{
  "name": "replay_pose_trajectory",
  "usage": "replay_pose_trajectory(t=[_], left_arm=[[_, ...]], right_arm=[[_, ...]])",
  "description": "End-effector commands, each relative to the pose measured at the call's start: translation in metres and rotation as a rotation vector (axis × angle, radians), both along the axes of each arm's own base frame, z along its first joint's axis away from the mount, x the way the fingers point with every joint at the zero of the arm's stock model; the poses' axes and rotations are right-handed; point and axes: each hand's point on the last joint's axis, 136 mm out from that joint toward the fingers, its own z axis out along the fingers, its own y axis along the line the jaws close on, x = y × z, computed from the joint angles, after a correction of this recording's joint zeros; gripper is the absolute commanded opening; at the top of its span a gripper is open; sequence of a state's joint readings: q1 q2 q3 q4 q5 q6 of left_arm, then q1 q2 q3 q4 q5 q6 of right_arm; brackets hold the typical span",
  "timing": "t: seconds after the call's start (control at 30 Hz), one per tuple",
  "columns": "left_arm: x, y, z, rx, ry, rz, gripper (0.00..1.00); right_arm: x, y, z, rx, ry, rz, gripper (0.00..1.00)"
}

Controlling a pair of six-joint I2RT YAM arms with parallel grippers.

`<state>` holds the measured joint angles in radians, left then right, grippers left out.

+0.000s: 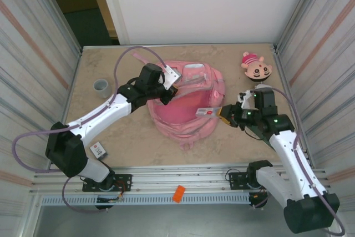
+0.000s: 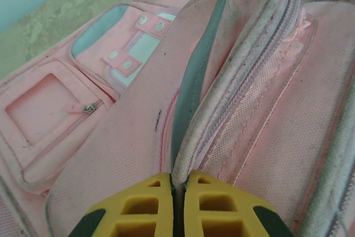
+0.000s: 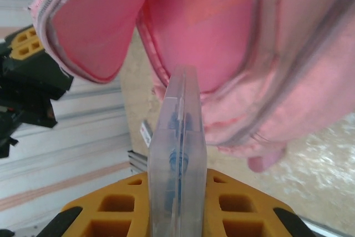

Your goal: Pack books, pencil case, and school supplies into a backpack

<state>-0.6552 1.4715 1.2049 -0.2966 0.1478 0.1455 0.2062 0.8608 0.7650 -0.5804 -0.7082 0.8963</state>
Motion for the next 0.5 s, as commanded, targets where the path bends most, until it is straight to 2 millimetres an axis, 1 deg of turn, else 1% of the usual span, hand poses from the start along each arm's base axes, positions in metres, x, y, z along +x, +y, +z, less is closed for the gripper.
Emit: replay_pose_trajectory(t=[0.0,0.1,0.17,0.23,0.3,0.33,0.47], left_arm=[[0.005,-0.008,0.066,-0.207,-0.037,0.052,0.0],[0.007,-0.009,0.074,-0.257,-0.013,0.085,0.0],[0.009,-0.009,0.078,-0.293,-0.002,0.108,0.0],[0.01,-0.01,0.083,-0.334,0.005,0.122,0.0],[0.011,-0.01,0.089,-0.368,0.007,0.13,0.0],[0.012,-0.011,0.091,-0.378,0.008,0.132,0.0],[0.016,-0.008,0.095,-0.4,0.006,0.153,0.0]], right_arm=[[0.04,0.011,0.016,0.081,-0.084,-0.157,0.1],[0.059,0.02,0.01,0.132,-0.076,-0.276,0.1],[0.066,0.026,0.001,0.134,-0.053,-0.341,0.09],[0.072,0.033,-0.004,0.144,-0.044,-0.398,0.08],[0.075,0.041,-0.015,0.134,-0.023,-0.456,0.08],[0.075,0.046,-0.018,0.137,-0.025,-0.485,0.09],[0.081,0.065,-0.019,0.15,-0.057,-0.527,0.09]])
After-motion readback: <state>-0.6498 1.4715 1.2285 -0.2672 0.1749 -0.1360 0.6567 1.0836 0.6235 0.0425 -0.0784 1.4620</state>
